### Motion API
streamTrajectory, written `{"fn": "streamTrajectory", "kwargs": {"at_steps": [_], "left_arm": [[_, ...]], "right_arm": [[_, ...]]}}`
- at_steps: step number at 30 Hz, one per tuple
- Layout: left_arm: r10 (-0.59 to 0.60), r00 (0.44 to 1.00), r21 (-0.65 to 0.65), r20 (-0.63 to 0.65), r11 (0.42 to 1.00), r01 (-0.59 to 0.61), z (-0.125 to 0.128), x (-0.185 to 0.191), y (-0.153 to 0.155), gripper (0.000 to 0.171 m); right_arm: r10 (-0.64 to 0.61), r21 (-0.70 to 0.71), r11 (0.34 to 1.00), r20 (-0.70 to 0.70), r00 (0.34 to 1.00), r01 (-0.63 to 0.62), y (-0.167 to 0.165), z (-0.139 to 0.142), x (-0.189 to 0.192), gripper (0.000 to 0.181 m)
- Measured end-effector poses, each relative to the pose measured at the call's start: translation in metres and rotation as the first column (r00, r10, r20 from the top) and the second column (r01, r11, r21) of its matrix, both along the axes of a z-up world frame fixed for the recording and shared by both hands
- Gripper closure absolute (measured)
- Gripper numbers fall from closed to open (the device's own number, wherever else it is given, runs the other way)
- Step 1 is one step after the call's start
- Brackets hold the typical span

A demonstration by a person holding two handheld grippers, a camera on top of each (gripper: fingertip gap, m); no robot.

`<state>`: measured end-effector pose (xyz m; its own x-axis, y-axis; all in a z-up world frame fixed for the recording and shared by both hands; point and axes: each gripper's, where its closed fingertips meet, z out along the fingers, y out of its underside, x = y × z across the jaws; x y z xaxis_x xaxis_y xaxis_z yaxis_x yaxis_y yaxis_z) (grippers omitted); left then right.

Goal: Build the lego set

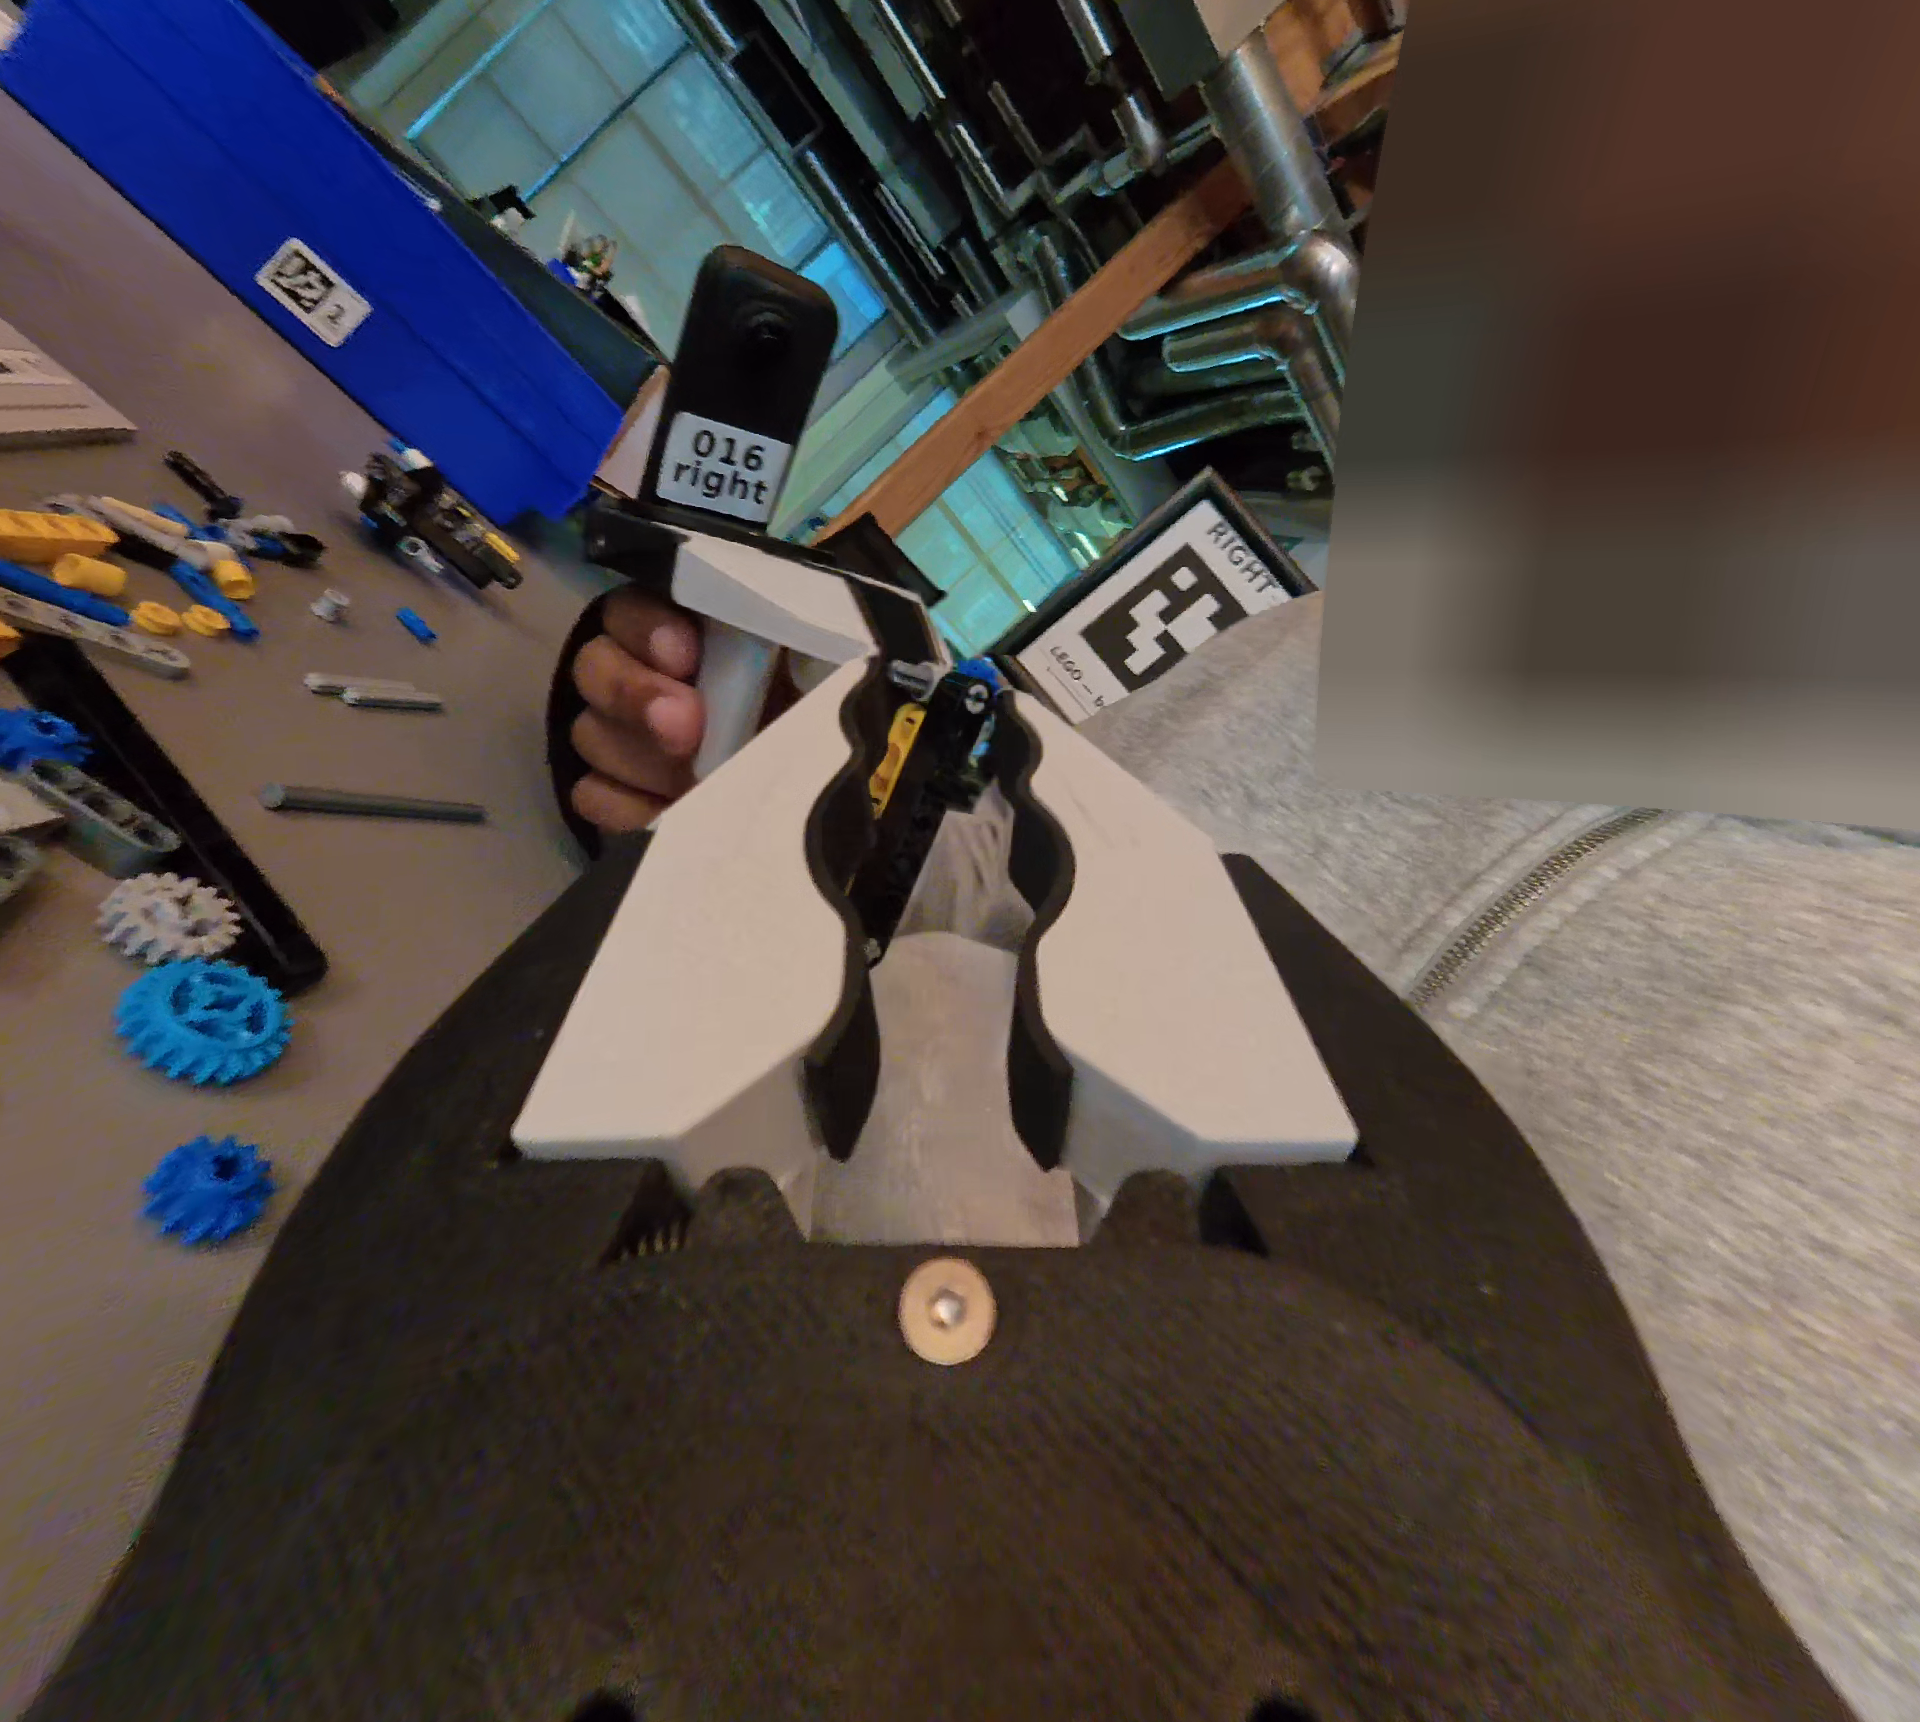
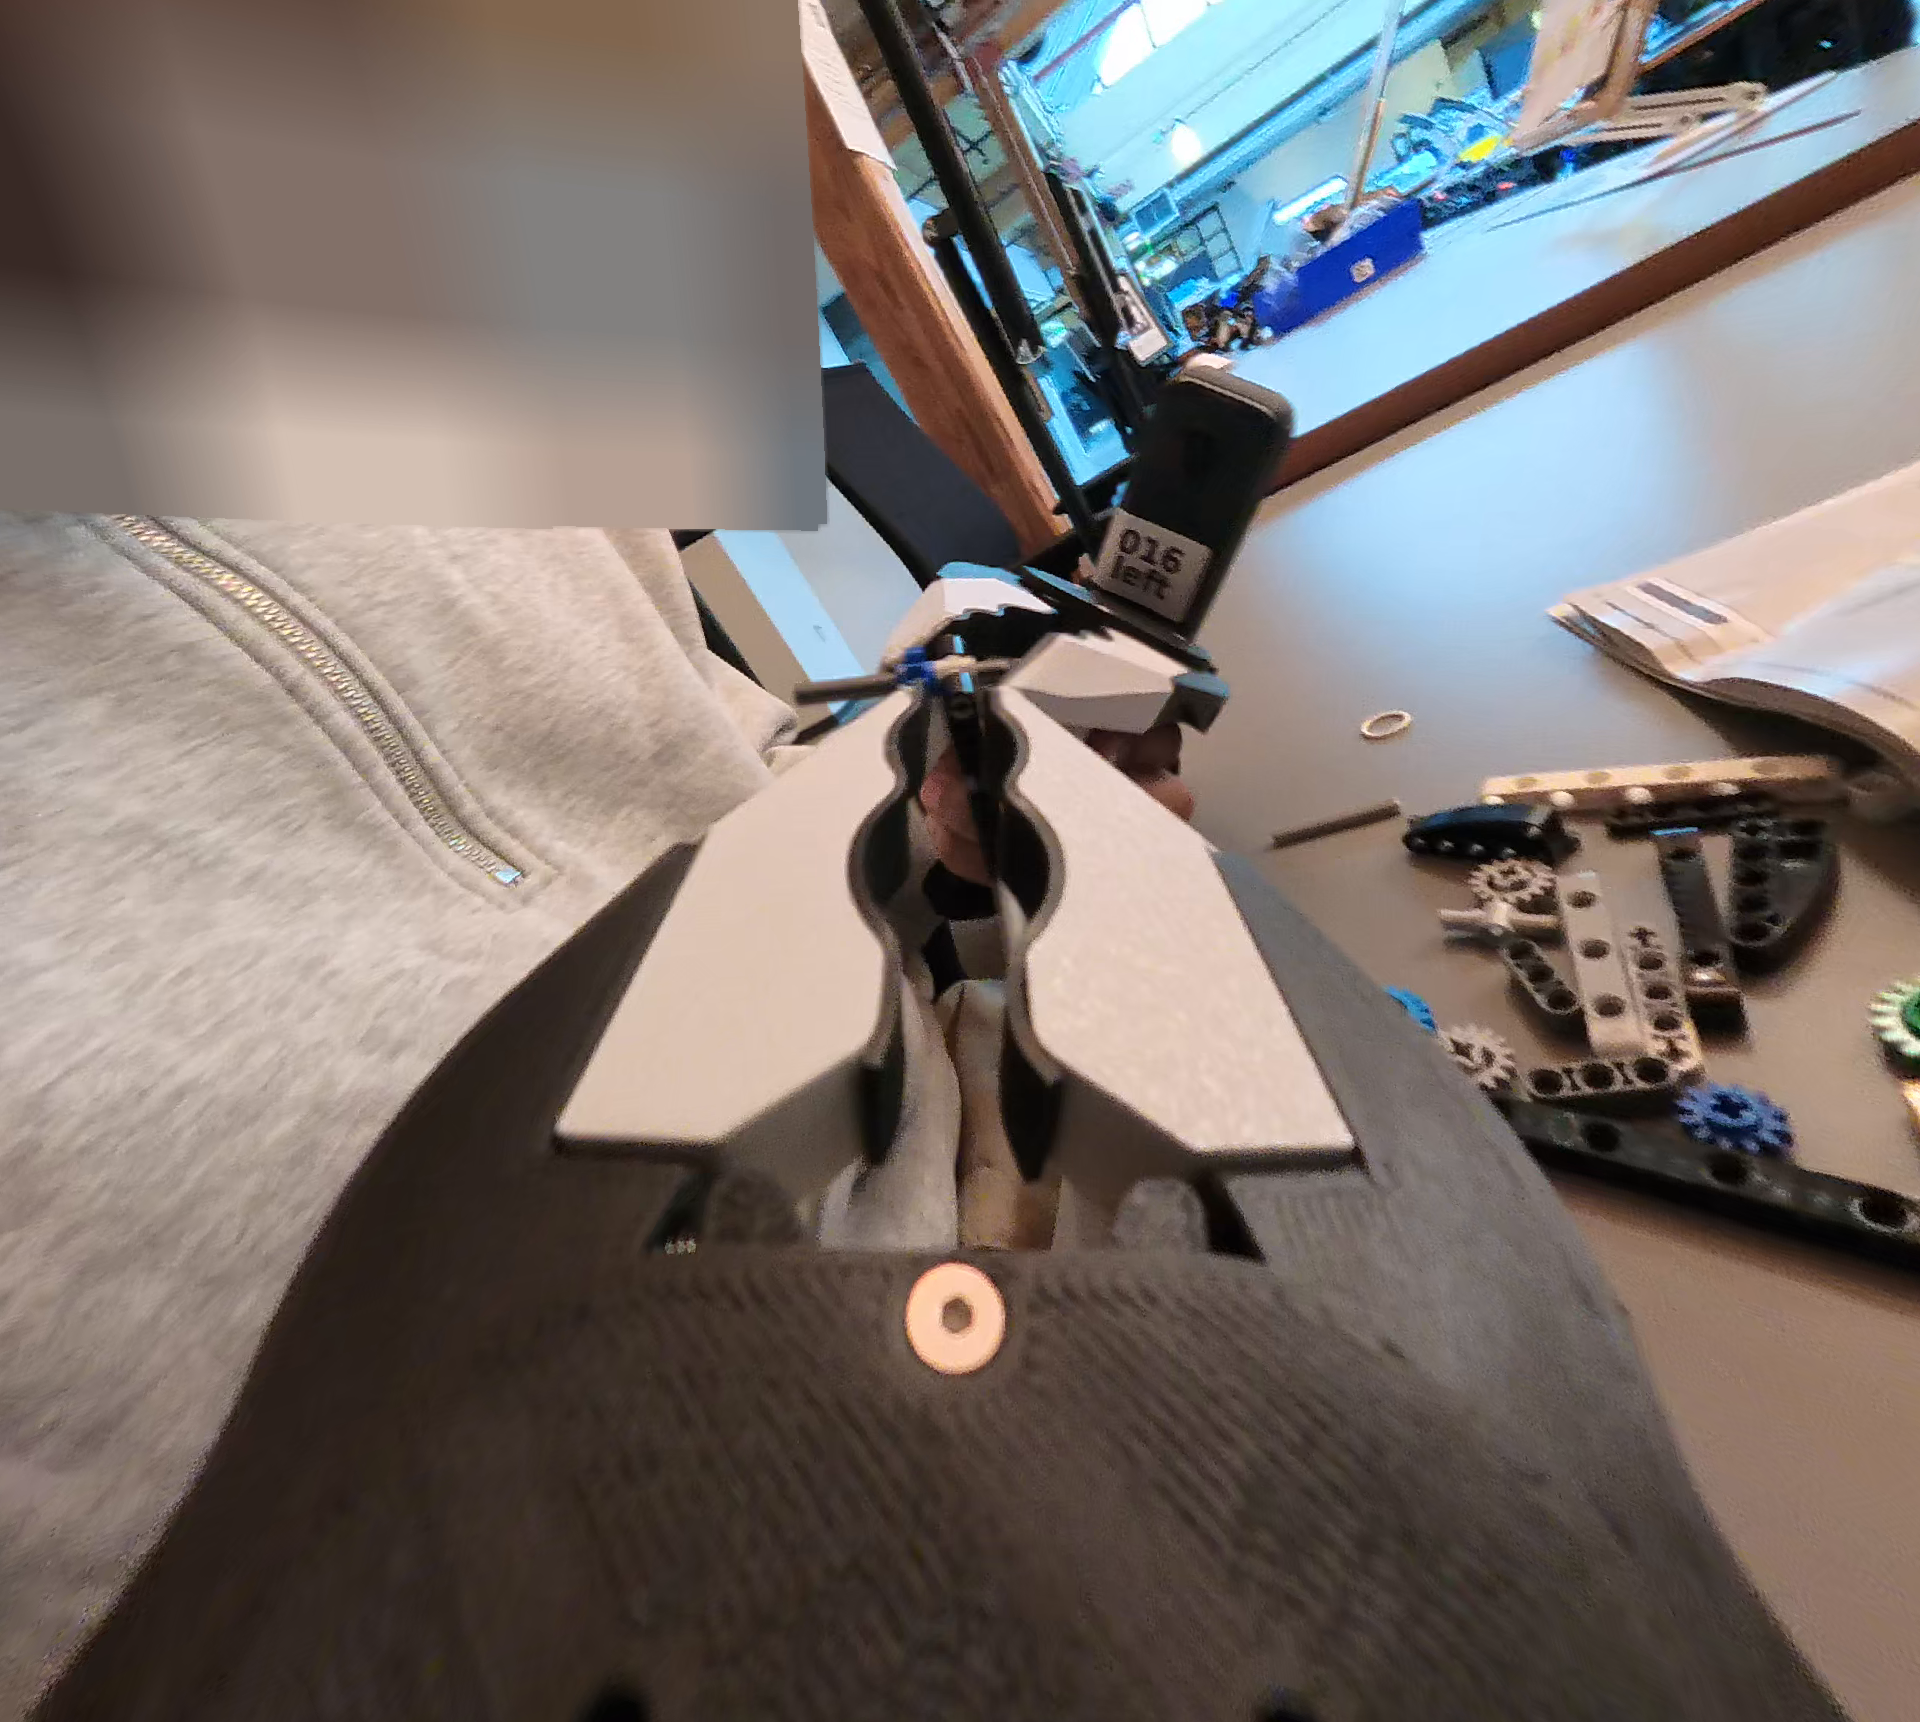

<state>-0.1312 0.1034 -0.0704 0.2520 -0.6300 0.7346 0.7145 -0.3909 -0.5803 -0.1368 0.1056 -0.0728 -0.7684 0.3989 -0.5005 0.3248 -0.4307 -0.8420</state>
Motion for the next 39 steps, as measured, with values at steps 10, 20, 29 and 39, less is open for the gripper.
{"fn": "streamTrajectory", "kwargs": {"at_steps": [10, 20, 29, 39], "left_arm": [[-0.03, 0.999, 0.002, 0.042, 1.0, 0.03, 0.002, 0.002, -0.001, 0.152], [-0.009, 0.991, 0.01, 0.131, 1.0, 0.008, 0.007, -0.01, -0.001, 0.152], [0.003, 0.992, -0.007, 0.126, 1.0, -0.002, 0.004, -0.01, 0.001, 0.152], [0.104, 0.994, -0.026, 0.016, 0.994, -0.104, -0.003, -0.018, 0.005, 0.14]], "right_arm": [[-0.005, 0.033, 0.999, -0.03, 1.0, 0.005, -0.002, 0.0, 0.0, 0.169], [-0.004, 0.03, 1.0, 0.041, 0.999, 0.003, -0.005, -0.011, -0.005, 0.164], [-0.028, 0.021, 0.999, 0.046, 0.999, 0.027, -0.012, -0.011, -0.009, 0.174], [-0.093, 0.059, 0.994, 0.019, 0.995, 0.092, 0.004, -0.01, -0.011, 0.177]]}}
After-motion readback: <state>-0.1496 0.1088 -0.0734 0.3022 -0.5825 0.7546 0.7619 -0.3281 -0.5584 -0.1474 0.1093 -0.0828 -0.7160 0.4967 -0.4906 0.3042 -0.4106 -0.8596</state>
